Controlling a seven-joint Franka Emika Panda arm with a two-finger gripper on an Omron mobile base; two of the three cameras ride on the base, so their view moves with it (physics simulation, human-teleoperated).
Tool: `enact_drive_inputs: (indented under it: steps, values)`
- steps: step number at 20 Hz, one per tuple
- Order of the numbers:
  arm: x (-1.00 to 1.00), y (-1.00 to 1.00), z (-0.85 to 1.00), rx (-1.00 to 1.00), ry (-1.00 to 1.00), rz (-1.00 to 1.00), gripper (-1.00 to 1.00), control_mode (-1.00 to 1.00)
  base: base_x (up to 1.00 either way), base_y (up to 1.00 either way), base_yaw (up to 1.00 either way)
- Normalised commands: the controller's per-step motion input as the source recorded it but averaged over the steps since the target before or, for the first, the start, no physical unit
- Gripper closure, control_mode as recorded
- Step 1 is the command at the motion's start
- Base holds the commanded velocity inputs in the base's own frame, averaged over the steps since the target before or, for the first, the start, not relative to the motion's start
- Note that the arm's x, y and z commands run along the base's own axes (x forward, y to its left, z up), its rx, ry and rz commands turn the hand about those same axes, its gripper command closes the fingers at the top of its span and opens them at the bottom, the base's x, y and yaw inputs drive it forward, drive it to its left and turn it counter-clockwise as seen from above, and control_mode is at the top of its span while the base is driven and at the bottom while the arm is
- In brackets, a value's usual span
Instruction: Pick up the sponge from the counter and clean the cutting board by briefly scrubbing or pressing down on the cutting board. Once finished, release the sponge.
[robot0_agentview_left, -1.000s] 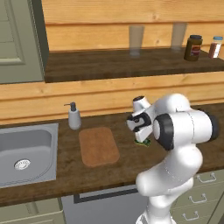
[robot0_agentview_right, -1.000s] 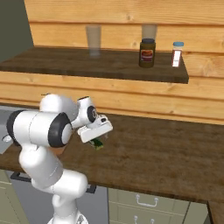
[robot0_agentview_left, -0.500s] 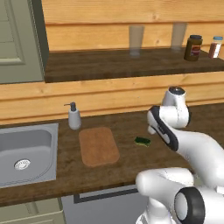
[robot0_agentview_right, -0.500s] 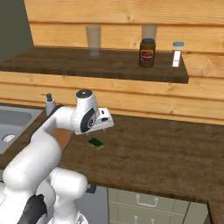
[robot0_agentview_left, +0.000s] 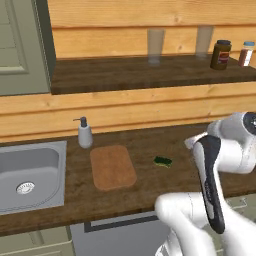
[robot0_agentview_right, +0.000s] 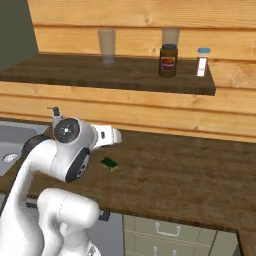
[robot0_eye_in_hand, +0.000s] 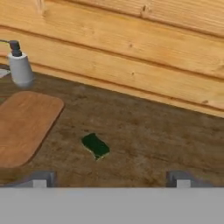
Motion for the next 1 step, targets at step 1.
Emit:
enact_drive_inputs:
  steps: [1]
  values:
    - [-1.00,0.29,1.00,0.03,-0.54,-0.01,-1.00,-1.00,0.00,0.00,0.00]
